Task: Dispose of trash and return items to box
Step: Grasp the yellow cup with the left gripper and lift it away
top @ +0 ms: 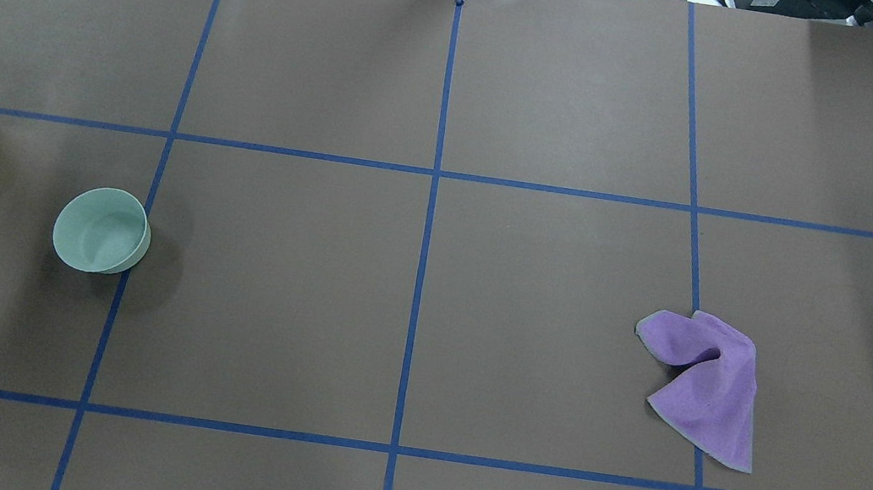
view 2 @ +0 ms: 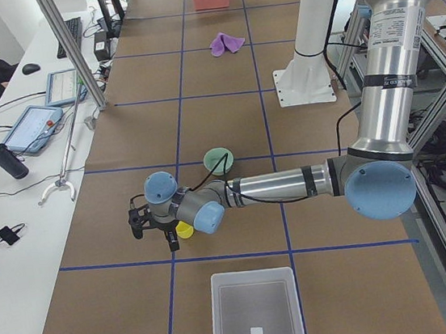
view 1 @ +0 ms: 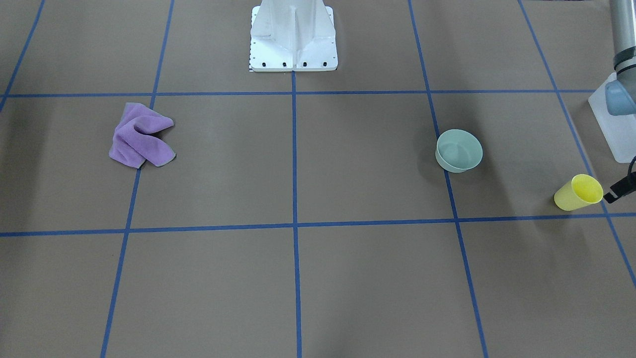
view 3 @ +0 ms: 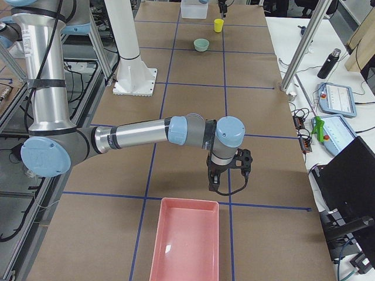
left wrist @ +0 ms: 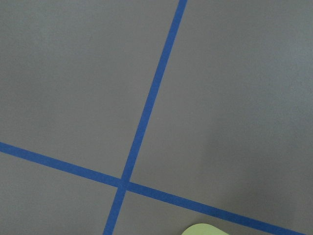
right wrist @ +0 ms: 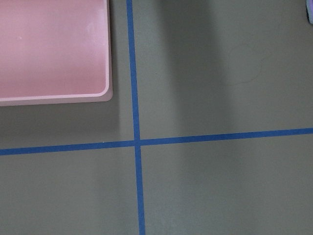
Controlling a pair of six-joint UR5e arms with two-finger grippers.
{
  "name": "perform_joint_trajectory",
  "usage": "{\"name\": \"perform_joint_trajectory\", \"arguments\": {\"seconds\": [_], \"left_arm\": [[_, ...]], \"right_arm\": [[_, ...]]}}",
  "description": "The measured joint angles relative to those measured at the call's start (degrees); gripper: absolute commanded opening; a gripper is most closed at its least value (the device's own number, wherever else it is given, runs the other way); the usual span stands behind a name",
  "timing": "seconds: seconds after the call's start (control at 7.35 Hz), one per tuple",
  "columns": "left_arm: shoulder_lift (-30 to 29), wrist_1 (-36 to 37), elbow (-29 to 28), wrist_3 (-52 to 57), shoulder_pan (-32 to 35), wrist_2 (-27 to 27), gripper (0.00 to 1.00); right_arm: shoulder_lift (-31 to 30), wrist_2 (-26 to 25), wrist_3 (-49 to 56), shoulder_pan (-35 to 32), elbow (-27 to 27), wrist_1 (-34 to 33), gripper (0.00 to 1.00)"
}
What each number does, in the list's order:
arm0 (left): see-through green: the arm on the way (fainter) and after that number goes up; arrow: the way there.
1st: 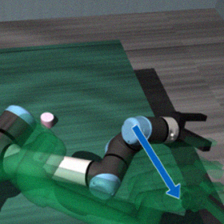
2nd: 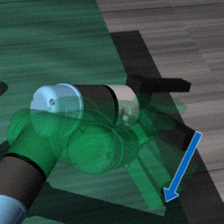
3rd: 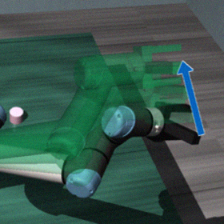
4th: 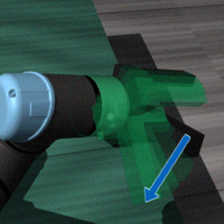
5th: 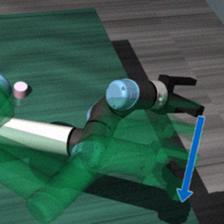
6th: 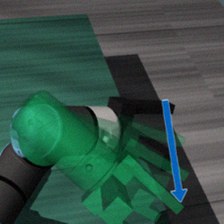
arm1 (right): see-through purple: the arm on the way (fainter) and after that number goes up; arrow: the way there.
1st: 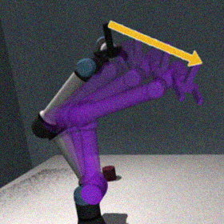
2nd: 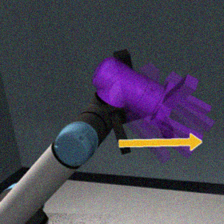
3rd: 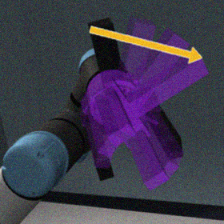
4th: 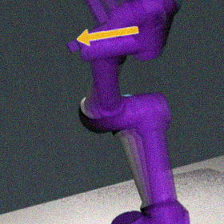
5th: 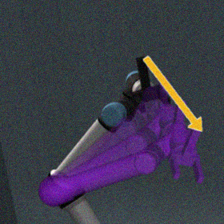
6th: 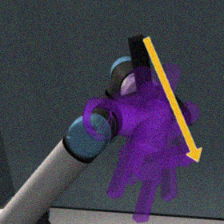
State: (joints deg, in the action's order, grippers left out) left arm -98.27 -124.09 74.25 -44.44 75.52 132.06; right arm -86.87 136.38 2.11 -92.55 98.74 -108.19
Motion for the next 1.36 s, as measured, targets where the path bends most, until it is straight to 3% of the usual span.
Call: {"name": "perform_joint_trajectory", "arguments": {"seconds": [0.27, 0.41, 0.68, 0.82, 0.95, 1.36], "left_arm": [[0.8, -1.6, 0.0, 0.2, -1.1, 0.1, 0.97], [1.9, -3.4, -0.1, 0.2, -1.3, 0.2, 0.89], [3.0, -5.2, -0.1, 0.1, -2.2, 0.2, 0.41], [3.1, -5.4, -0.2, 0.0, -3.0, 0.2, 0.11], [3.1, -5.5, -0.3, 0.1, -3.6, 0.1, 0.00], [3.3, -5.3, 0.1, 0.0, -4.6, 1.0, 0.00]], "right_arm": [[0.0, 0.0, 0.0, 0.0, 0.0, 0.0, 1.00], [0.0, 0.0, 0.0, 0.0, 0.0, 0.0, 1.00], [0.0, 0.0, 0.0, 0.0, -0.1, 0.0, 1.00], [0.0, 0.0, 0.0, 0.0, -0.1, 0.0, 1.00], [0.0, 0.0, 0.0, 0.0, -0.2, 0.0, 1.00], [0.0, 0.0, 0.0, 0.1, -0.3, 0.0, 1.00]]}}
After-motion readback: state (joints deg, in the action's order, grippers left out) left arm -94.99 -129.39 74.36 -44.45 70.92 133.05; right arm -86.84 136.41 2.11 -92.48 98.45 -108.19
